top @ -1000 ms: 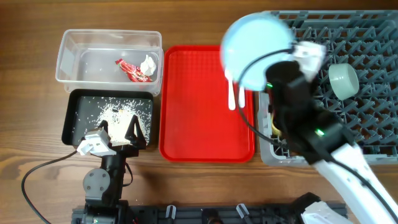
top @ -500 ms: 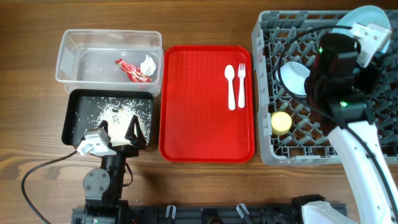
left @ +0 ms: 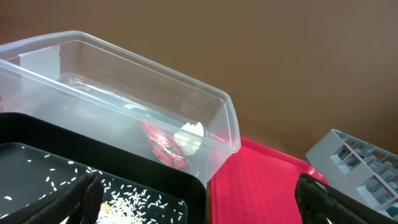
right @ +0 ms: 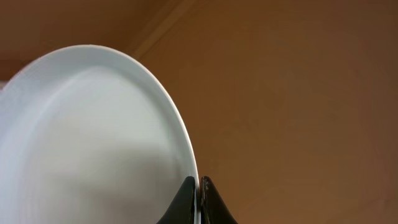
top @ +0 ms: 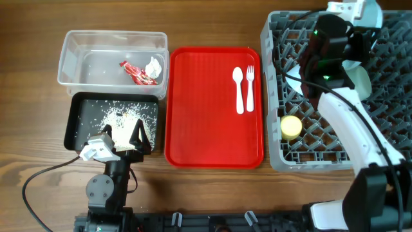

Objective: Sort waste into correct bins and load items into the dishwasher rack
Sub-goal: 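Lift the light-blue plate and stand it upright in the rack, then move the right gripper back over the white spoon on the tray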

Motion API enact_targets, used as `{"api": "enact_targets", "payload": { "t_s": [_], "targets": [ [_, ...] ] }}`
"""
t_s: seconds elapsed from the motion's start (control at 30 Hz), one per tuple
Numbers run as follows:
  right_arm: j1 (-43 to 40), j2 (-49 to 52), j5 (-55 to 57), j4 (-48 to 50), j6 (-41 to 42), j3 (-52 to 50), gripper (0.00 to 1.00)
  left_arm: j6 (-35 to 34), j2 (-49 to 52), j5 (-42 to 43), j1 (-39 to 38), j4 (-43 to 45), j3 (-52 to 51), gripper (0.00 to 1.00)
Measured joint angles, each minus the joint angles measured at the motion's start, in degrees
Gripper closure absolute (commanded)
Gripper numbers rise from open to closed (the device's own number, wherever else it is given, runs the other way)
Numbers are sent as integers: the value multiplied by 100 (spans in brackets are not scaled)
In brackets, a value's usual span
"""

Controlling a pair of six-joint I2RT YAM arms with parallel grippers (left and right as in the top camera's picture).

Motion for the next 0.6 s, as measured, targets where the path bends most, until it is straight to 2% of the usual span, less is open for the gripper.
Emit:
{"api": "enact_targets", "payload": {
  "t_s": [0.23, 0.6],
  "targets": [
    [0, 157, -175, 66, -315, 0, 96, -2, 0, 0, -2, 0, 0, 0],
    [90, 157, -852, 74, -256, 0, 96, 0, 0, 0, -2, 0, 0, 0]
  ]
}}
